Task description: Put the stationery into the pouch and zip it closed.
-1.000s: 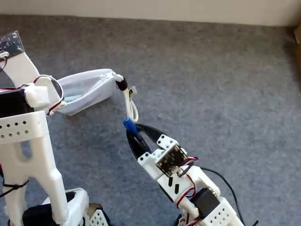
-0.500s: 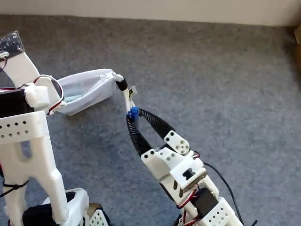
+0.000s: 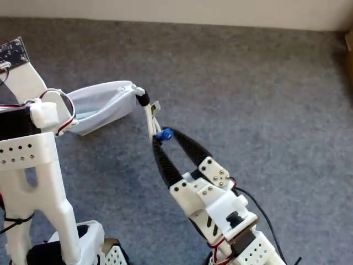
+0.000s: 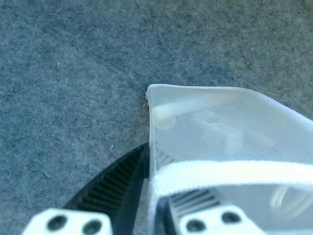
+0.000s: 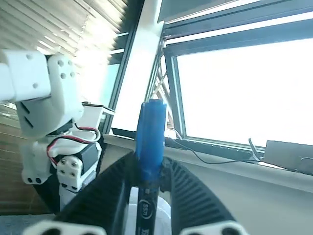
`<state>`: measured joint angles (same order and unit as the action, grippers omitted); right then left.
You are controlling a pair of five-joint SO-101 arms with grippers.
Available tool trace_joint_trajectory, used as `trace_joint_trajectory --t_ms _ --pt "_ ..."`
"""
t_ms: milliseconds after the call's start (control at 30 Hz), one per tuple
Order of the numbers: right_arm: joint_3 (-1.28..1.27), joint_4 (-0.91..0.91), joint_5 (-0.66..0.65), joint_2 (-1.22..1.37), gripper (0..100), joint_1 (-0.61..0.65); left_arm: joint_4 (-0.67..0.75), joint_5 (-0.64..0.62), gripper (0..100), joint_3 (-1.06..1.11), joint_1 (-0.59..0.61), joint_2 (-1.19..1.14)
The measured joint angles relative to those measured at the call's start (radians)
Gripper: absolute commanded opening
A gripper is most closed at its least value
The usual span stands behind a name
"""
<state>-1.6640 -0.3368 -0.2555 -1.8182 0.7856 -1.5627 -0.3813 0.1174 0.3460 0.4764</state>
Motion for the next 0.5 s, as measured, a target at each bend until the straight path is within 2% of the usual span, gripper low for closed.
trace_joint_trajectory --t_ms 333,500 --pt "0.149 -0.002 0.0 0.009 0.9 0.133 0.005 0.0 1 0.0 0.0 0.002" --pt "0.299 -0.008 0.0 0.187 0.9 0.141 0.005 0.0 1 0.0 0.0 0.002"
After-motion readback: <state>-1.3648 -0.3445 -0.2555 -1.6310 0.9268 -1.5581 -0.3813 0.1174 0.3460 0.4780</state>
